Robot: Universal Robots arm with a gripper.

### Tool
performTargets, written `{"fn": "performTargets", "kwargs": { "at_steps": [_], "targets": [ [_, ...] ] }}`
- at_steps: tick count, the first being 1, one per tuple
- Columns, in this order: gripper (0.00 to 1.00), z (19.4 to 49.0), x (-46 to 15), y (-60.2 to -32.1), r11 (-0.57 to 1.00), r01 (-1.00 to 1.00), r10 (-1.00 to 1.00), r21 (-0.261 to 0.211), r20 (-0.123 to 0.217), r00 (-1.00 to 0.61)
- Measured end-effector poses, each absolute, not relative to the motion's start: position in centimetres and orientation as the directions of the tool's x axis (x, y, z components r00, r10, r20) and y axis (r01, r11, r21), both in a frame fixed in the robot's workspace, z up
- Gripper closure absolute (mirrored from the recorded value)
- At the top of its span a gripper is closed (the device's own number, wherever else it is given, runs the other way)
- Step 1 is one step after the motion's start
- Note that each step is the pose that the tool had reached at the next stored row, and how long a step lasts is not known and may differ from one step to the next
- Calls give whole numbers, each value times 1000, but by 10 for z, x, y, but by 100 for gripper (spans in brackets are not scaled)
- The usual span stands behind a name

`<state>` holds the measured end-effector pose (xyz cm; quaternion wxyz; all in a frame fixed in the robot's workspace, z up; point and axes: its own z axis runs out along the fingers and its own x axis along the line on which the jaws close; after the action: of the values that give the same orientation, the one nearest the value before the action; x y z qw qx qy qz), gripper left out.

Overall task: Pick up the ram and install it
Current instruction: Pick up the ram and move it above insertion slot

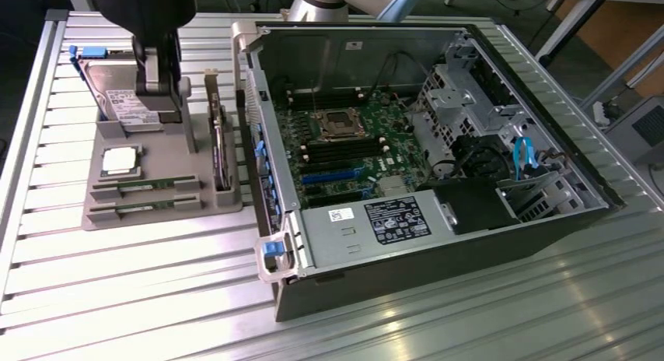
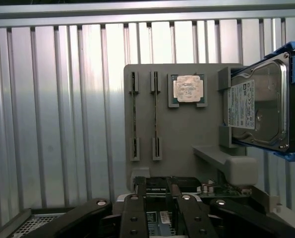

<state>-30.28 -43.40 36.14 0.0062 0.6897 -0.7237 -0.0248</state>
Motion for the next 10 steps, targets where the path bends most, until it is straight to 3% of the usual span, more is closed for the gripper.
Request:
{"fn": "performTargets", "kwargs": {
  "at_steps": [10],
  "targets": [
    [70, 357, -303, -435, 47, -998, -998, 44, -25, -49]
  ]
}}
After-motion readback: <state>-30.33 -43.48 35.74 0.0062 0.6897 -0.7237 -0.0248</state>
